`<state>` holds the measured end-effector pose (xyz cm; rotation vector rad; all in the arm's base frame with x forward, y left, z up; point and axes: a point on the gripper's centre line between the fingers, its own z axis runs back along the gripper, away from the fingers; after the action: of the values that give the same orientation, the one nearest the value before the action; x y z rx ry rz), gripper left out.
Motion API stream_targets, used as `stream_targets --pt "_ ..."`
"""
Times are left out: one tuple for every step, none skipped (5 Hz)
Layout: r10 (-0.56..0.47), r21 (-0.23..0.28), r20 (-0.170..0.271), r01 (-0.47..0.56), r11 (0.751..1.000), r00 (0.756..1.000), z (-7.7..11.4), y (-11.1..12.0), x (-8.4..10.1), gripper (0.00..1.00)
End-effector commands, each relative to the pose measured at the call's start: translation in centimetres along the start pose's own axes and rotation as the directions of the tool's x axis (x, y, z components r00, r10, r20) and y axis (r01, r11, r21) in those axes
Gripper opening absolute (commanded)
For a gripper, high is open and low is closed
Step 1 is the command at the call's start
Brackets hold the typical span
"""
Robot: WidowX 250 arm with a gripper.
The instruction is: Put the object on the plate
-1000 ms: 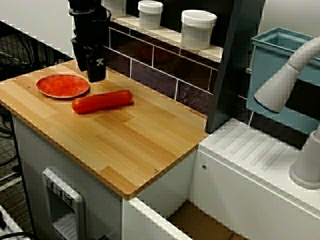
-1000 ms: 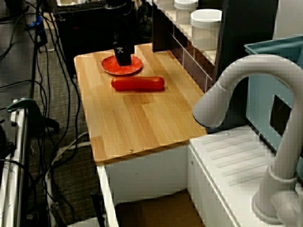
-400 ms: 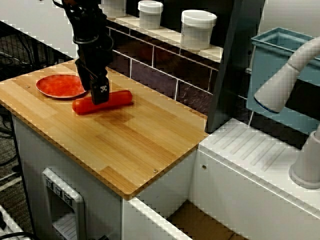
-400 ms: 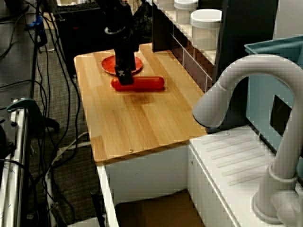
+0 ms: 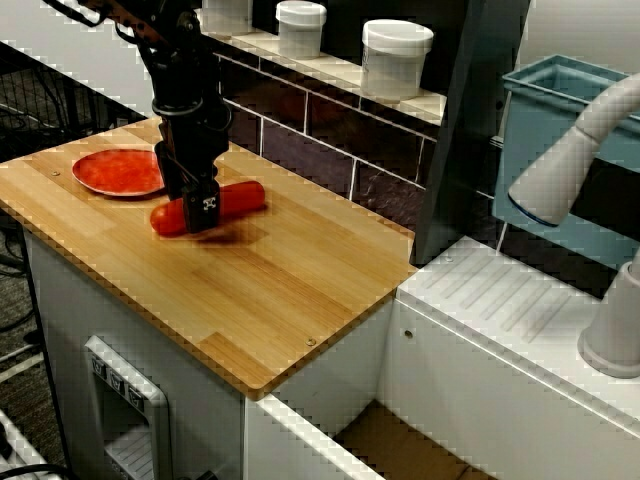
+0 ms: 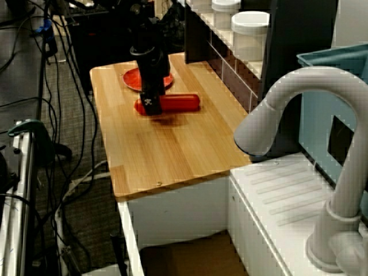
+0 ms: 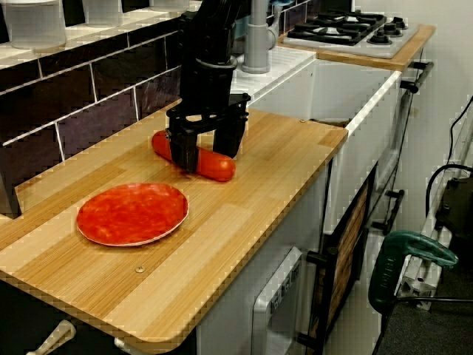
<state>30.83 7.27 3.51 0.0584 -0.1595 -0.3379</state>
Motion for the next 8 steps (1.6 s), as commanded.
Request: stream_targets --pt "-0.004 0.008 0.006 0.004 1.000 1.000 0.0 0.5 -0.4 0.00" --pt "-0.006 -0.002 0.007 0.006 1.000 1.000 0.3 0.6 -0.6 0.00" --pt "-0.024 -0.034 0.028 0.025 0.999 0.999 1.8 1.1 -0.6 0.00" --pt "-0.041 -0.039 0.089 0.045 0.998 0.995 4.4 1.7 -1.1 0.00" --pt "-0.010 -0.050 0.153 0.017 0.999 0.988 6.8 3.3 -2.4 0.00" --pt "0.039 -0.070 0.190 -0.026 0.997 0.981 8.8 6.6 -3.0 0.00" --pt "0.090 -0.076 0.220 -0.075 0.994 0.971 9.5 8.7 -4.2 0.00" --pt "0.124 -0.040 0.238 -0.117 0.992 0.963 9.1 9.8 -5.0 0.00"
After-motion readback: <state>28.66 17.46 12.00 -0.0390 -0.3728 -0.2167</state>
